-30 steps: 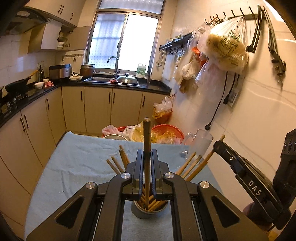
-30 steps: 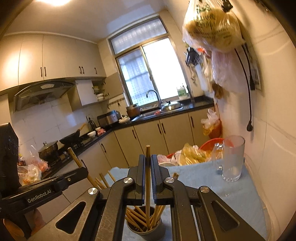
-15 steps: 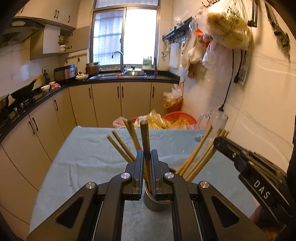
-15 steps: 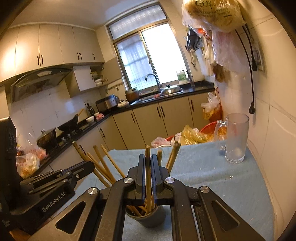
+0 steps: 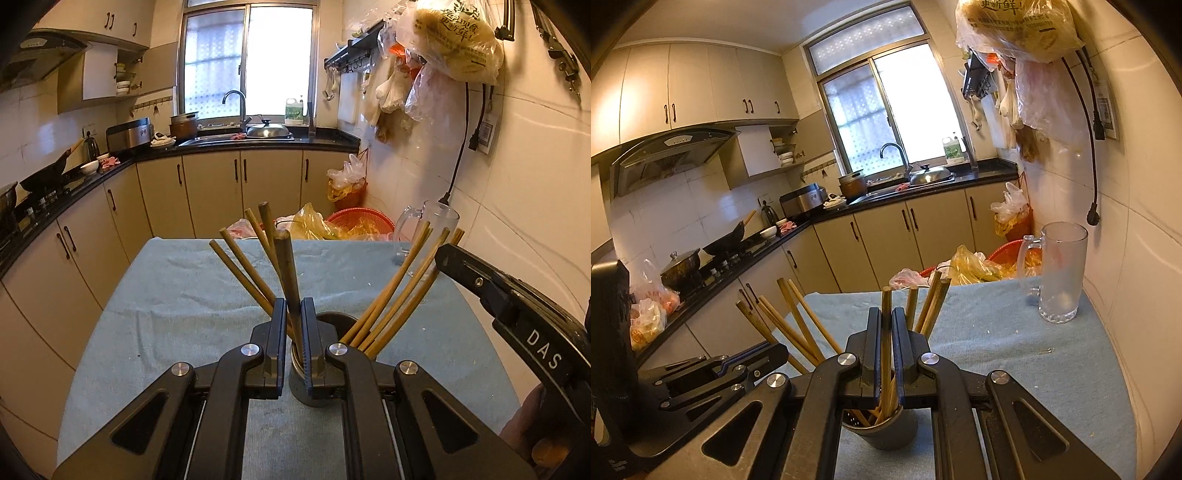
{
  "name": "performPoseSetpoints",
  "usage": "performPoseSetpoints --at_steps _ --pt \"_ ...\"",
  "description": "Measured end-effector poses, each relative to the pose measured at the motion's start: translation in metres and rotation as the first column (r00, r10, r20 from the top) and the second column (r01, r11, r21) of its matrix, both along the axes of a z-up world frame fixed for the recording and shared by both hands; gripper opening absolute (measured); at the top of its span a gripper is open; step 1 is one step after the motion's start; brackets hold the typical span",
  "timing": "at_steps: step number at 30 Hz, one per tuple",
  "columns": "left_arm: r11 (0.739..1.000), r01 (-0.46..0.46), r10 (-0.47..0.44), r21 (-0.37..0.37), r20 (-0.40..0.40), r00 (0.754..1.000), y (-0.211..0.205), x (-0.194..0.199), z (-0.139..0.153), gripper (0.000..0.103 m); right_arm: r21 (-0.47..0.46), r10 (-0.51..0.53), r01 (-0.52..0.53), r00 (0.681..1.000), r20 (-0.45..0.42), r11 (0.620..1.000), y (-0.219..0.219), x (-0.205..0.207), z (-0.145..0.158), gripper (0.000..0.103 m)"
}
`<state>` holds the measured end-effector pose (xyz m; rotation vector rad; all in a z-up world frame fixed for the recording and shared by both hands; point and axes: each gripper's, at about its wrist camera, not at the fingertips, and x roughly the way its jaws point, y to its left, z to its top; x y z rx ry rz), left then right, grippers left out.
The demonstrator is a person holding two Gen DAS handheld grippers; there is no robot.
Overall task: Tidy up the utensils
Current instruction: 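Lower the left tool's chopstick into the holder while the right tool lowers its chopstick in, then open the left tool to release its chopstick while the right tool releases its chopstick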
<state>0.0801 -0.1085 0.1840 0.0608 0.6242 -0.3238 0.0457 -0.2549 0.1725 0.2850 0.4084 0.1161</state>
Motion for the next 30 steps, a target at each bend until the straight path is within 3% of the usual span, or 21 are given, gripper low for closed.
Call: performPoseSetpoints --at_steps 16,30 --pt "0.999 -0.02 0.016 0.038 0.102 0.995 -0.006 -0.019 0.014 0.007 0.016 -0.006 0.006 1.0 0.011 1.0 -0.002 -0.006 0.0 0.006" --pt "0.999 -0.025 0.021 0.04 0.109 0.994 -0.006 -0.019 0.016 0.007 0.022 -0.018 0.017 0.999 0.045 1.0 -0.004 -0.013 0.01 0.006"
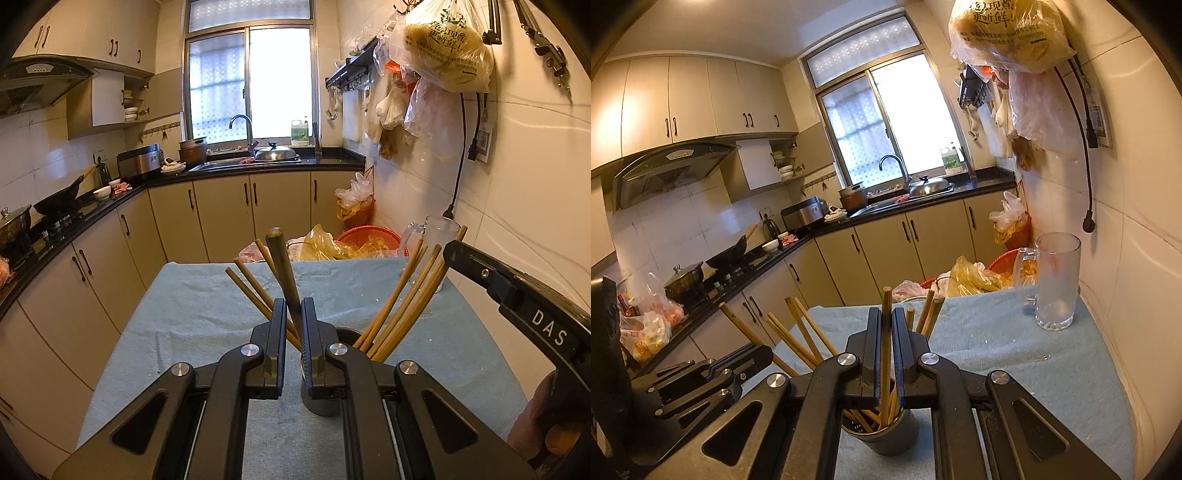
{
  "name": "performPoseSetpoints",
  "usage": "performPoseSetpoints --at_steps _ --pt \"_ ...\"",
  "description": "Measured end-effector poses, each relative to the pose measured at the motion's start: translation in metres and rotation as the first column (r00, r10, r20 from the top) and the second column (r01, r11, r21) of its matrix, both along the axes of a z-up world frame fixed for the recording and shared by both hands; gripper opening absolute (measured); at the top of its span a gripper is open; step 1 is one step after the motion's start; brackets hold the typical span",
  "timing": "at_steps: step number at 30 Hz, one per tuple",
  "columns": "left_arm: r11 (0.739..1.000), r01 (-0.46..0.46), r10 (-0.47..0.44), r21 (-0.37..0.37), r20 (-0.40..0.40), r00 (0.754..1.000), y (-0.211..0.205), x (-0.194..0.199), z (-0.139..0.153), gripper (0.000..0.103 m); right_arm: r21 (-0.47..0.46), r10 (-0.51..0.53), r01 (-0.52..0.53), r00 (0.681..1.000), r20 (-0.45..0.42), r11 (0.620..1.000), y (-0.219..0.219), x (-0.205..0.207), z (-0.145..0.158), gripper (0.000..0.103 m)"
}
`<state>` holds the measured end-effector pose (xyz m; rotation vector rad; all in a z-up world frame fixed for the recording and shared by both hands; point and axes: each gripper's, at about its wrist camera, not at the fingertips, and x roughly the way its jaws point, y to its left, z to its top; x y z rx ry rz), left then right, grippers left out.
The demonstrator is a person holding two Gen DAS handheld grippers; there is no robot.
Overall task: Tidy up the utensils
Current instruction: 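Open the left tool to release its chopstick while the right tool releases its chopstick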
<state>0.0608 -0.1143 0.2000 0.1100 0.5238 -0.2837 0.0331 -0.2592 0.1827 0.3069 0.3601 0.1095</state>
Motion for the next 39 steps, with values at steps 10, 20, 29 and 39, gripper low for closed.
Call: performPoseSetpoints --at_steps 10,20,29,39 --pt "1.0 -0.014 0.014 -0.001 -0.028 1.0 0.005 0.007 -0.008 0.008 -0.003 0.006 -0.007 1.0 -0.018 1.0 0.002 0.001 0.0 0.006" --pt "1.0 -0.02 0.019 -0.005 -0.054 0.998 0.006 0.014 -0.016 0.008 -0.006 0.014 -0.015 0.999 -0.033 1.0 0.005 0.007 -0.004 0.006" --pt "1.0 -0.021 0.02 -0.011 -0.078 0.997 0.009 0.019 -0.023 0.008 -0.009 0.022 -0.023 0.999 -0.041 1.0 0.009 0.01 -0.008 0.007" --pt "1.0 -0.029 0.028 -0.013 -0.082 0.996 0.011 0.021 -0.027 0.008 -0.016 0.024 -0.025 0.999 -0.036 1.0 0.009 0.011 -0.01 0.007"
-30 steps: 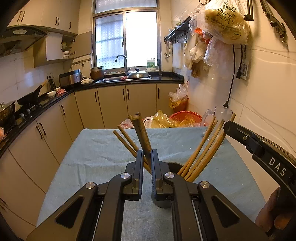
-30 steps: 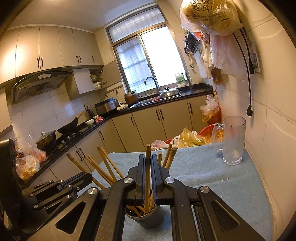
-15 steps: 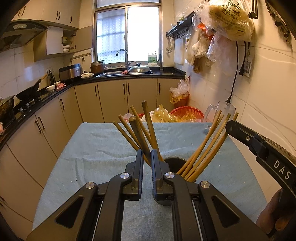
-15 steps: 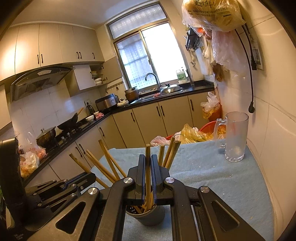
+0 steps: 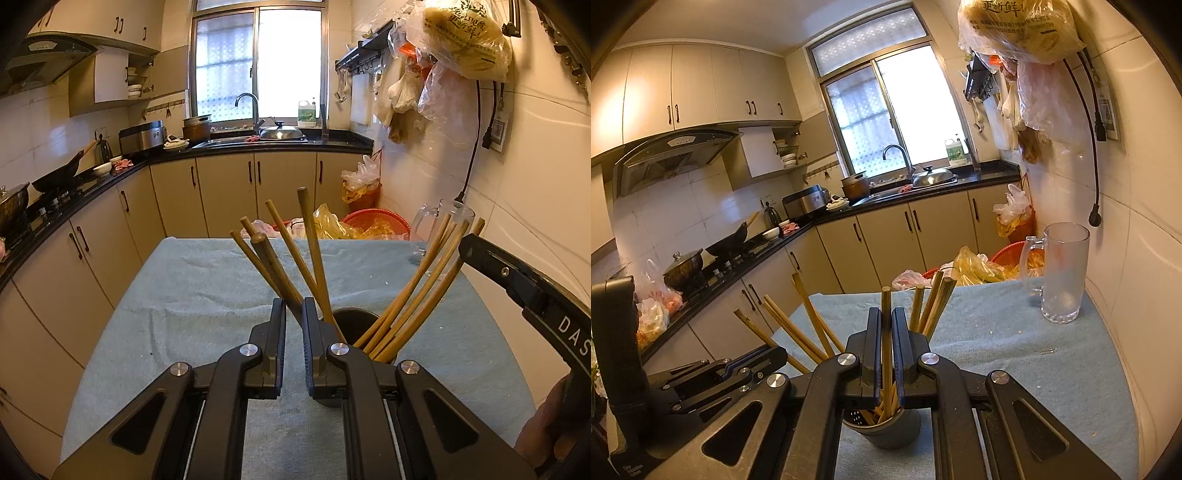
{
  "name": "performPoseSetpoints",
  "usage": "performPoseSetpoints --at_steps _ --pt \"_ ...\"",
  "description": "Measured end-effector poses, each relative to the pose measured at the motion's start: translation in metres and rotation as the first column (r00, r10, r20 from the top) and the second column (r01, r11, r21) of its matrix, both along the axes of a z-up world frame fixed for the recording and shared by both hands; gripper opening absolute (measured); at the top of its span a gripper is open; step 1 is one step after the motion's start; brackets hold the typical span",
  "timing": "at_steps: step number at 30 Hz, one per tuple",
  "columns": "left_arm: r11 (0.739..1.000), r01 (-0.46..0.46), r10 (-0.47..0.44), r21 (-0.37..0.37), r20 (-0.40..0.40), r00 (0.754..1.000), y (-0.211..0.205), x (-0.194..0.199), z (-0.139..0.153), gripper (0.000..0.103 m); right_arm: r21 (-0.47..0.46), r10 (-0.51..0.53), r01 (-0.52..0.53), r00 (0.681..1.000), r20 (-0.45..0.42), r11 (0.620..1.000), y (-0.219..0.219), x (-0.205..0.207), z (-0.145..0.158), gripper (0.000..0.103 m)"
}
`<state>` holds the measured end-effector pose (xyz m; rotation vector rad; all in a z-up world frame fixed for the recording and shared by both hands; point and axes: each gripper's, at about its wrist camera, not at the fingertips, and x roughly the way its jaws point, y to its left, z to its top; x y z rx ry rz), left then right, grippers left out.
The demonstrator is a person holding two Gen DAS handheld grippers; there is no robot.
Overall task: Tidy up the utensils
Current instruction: 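Open the left tool to release its chopstick while the right tool releases its chopstick, then lift both open tools up and back away from the grey holder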
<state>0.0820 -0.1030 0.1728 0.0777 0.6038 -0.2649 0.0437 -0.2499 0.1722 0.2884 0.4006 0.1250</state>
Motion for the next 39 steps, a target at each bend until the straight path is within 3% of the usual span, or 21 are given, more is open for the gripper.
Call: performPoseSetpoints --at_steps 11,19,30,39 --pt "1.0 -0.001 0.001 -0.007 -0.012 1.0 0.002 -0.002 -0.003 0.008 -0.006 -0.008 0.008 1.0 -0.004 1.0 -0.004 0.001 0.0 0.007" --pt "0.999 -0.026 0.028 -0.042 0.039 0.999 0.011 -0.004 0.016 0.008 -0.009 -0.011 0.011 1.0 0.021 1.0 -0.006 -0.001 0.009 0.006" --pt "0.999 -0.034 0.033 -0.021 -0.027 0.999 0.007 0.004 -0.007 0.004 -0.015 -0.004 0.004 1.0 -0.001 1.0 -0.002 0.0 0.001 0.007" --pt "0.999 -0.038 0.037 -0.017 -0.021 0.999 0.006 0.004 -0.008 0.003 -0.019 -0.001 0.001 1.0 0.001 1.0 0.0 0.001 0.002 0.007"
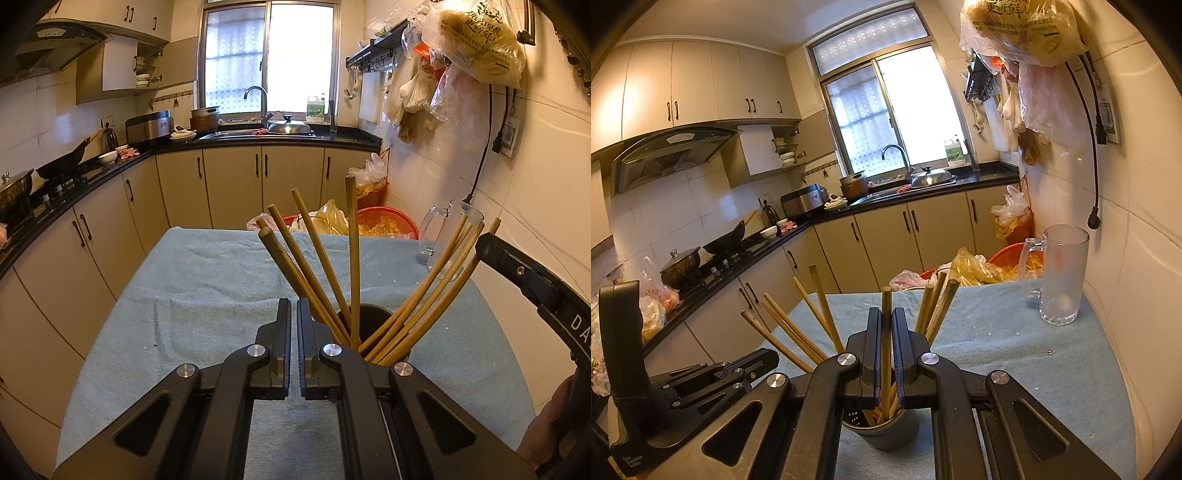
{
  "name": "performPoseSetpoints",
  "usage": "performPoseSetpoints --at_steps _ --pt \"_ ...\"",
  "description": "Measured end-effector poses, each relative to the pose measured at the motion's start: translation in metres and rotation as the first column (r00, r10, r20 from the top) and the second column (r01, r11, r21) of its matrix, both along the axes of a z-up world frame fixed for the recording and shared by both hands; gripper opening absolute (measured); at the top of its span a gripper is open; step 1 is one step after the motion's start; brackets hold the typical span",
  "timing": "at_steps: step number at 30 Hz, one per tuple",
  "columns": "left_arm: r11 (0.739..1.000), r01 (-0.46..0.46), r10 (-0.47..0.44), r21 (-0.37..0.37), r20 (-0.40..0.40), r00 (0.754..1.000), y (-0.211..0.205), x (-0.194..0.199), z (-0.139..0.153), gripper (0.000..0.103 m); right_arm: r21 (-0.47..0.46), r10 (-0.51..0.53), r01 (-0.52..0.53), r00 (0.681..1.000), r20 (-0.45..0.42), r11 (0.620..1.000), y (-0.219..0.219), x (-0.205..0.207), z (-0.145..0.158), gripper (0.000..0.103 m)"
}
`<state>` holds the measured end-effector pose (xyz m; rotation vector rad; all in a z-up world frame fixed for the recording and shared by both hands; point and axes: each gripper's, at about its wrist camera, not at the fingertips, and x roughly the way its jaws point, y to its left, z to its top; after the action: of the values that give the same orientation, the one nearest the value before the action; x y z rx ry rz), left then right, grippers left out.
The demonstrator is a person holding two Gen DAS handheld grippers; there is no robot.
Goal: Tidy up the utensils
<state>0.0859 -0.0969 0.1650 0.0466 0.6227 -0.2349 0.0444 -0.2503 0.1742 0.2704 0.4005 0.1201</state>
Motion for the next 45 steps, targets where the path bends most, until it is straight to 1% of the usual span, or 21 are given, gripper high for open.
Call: performPoseSetpoints --at_steps 2,4,6,7,9,11,12,14,15,18,19,21,23,24,27,31,34,36,39,42,45 --pt "1.0 -0.004 0.004 0.002 0.002 1.0 0.0 -0.002 0.001 0.003 0.003 -0.004 0.004 1.0 0.003 1.0 0.0 0.0 0.001 0.008" --pt "1.0 -0.011 0.011 -0.004 -0.001 1.0 0.001 -0.005 0.003 0.003 0.001 -0.01 0.01 1.0 0.006 1.0 0.0 0.0 0.002 0.016" --pt "1.0 -0.018 0.018 -0.011 -0.015 1.0 0.003 -0.008 0.004 0.009 0.002 -0.021 0.021 1.0 0.018 1.0 -0.001 -0.004 0.005 0.037" --pt "1.0 -0.021 0.02 -0.017 -0.023 1.0 0.005 -0.01 0.005 0.015 0.001 -0.026 0.026 0.999 0.026 1.0 0.0 -0.007 0.007 0.04" --pt "0.999 -0.033 0.033 -0.024 -0.024 0.999 0.008 -0.015 0.008 0.029 -0.003 -0.036 0.036 0.998 0.042 0.999 0.0 -0.014 0.014 0.042" --pt "0.998 -0.046 0.046 -0.029 -0.018 0.999 0.013 -0.023 0.011 0.035 -0.008 -0.039 0.04 0.998 0.052 0.999 -0.001 -0.021 0.021 0.044" --pt "0.998 -0.052 0.052 -0.037 -0.021 0.998 0.016 -0.027 0.014 0.038 -0.01 -0.041 0.041 0.998 0.054 0.999 0.0 -0.024 0.024 0.048" --pt "0.997 -0.059 0.057 -0.052 -0.028 0.998 0.021 -0.035 0.017 0.041 -0.018 -0.044 0.045 0.997 0.062 0.999 0.0 -0.033 0.031 0.052" --pt "0.996 -0.064 0.063 -0.058 -0.029 0.998 0.024 -0.041 0.02 0.041 -0.023 -0.043 0.045 0.997 0.063 0.999 0.001 -0.037 0.033 0.053" --pt "0.994 -0.086 0.084 -0.07 -0.02 0.996 0.034 -0.059 0.025 0.051 -0.051 -0.028 0.031 0.998 0.061 0.998 0.006 -0.054 0.043 0.056" --pt "0.993 -0.09 0.089 -0.077 -0.016 0.996 0.037 -0.065 0.027 0.052 -0.059 -0.024 0.028 0.998 0.06 0.998 0.008 -0.058 0.045 0.057" --pt "0.991 -0.099 0.098 -0.086 -0.012 0.995 0.044 -0.079 0.03 0.058 -0.089 -0.011 0.016 0.998 0.056 0.996 0.012 -0.071 0.049 0.065" --pt "0.989 -0.11 0.109 -0.096 -0.009 0.994 0.051 -0.091 0.032 0.064 -0.125 -0.004 0.011 0.999 0.051 0.992 0.016 -0.084 0.052 0.068" --pt "0.987 -0.122 0.122 -0.105 -0.004 0.992 0.056 -0.099 0.033 0.069 -0.152 -0.006 0.013 0.999 0.047 0.988 0.017 -0.094 0.052 0.069" --pt "0.979 -0.157 0.16 -0.127 0.012 0.987 0.066 -0.12 0.035 0.079 -0.194 -0.02 0.026 0.999 0.033 0.981 0.018 -0.116 0.05 0.073" --pt "0.973 -0.181 0.189 -0.146 0.042 0.981 0.078 -0.147 0.035 0.085 -0.208 -0.052 0.051 0.999 -0.002 0.977 0.012 -0.146 0.039 0.074" --pt "0.97 -0.203 0.214 -0.134 0.075 0.974 0.082 -0.165 0.034 0.091 -0.179 -0.078 0.072 0.997 -0.026 0.981 0.004 -0.168 0.028 0.076" --pt "0.971 -0.209 0.222 -0.117 0.112 0.969 0.082 -0.18 0.034 0.097 -0.144 -0.091 0.084 0.995 -0.045 0.986 0.0 -0.181 0.017 0.076" --pt "0.973 -0.211 0.225 -0.097 0.172 0.959 0.079 -0.202 0.035 0.103 -0.102 -0.114 0.106 0.991 -0.072 0.989 -0.005 -0.195 0.004 0.076" --pt "0.98 -0.182 0.196 -0.087 0.208 0.958 0.075 -0.225 0.034 0.103 -0.067 -0.138 0.132 0.987 -0.079 0.989 -0.003 -0.209 -0.007 0.076" --pt "0.985 -0.157 0.167 -0.067 0.2 0.965 0.071 -0.239 0.029 0.103 -0.038 -0.156 0.153 0.985 -0.079 0.987 0.0 -0.222 -0.015 0.076"
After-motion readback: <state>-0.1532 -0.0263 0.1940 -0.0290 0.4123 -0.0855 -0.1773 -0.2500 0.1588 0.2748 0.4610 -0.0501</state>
